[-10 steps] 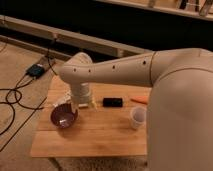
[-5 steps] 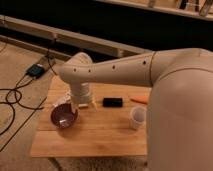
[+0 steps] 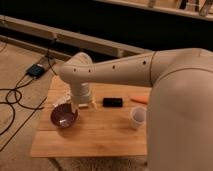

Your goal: Place the pepper in the ceramic cup

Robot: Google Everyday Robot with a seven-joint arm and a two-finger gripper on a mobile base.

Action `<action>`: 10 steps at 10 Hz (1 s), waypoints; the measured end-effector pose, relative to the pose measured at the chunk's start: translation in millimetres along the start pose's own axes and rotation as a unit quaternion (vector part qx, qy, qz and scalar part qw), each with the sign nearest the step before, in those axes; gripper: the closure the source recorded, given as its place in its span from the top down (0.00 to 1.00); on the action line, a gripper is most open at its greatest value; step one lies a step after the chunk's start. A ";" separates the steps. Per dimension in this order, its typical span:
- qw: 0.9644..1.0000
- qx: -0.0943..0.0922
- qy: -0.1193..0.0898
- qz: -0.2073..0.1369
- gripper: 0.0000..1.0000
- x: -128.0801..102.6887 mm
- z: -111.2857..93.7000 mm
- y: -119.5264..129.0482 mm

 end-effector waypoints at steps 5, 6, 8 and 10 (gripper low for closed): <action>1.000 0.000 0.000 0.000 0.65 -0.2 -0.1 -0.1; 1.000 -0.003 0.000 0.005 0.65 -3.5 0.7 -1.9; 1.000 -0.010 -0.008 0.021 0.65 -20.8 2.6 -17.7; 0.998 -0.019 -0.026 0.046 0.65 -49.7 3.4 -46.0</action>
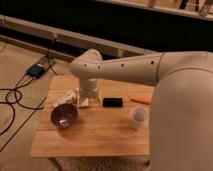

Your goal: Place the pepper in the ceramic cup

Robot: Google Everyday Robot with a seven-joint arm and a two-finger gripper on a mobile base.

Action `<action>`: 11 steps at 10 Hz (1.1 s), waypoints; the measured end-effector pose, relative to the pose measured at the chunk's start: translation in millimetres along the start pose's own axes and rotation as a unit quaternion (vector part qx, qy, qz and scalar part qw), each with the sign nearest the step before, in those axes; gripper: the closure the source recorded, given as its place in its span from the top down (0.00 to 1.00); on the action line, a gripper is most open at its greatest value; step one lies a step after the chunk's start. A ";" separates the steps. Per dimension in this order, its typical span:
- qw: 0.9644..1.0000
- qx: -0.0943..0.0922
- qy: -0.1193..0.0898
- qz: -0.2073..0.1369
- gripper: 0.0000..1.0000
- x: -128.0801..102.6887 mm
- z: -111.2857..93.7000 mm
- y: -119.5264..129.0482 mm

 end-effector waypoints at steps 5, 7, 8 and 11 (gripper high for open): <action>0.999 0.000 -0.028 0.047 0.65 -61.3 1.1 -57.4; 0.996 0.007 -0.040 0.076 0.65 -86.7 4.2 -81.6; 0.994 0.006 -0.047 0.098 0.65 -100.7 8.4 -94.4; 0.986 0.007 -0.051 0.159 0.65 -123.7 28.3 -135.4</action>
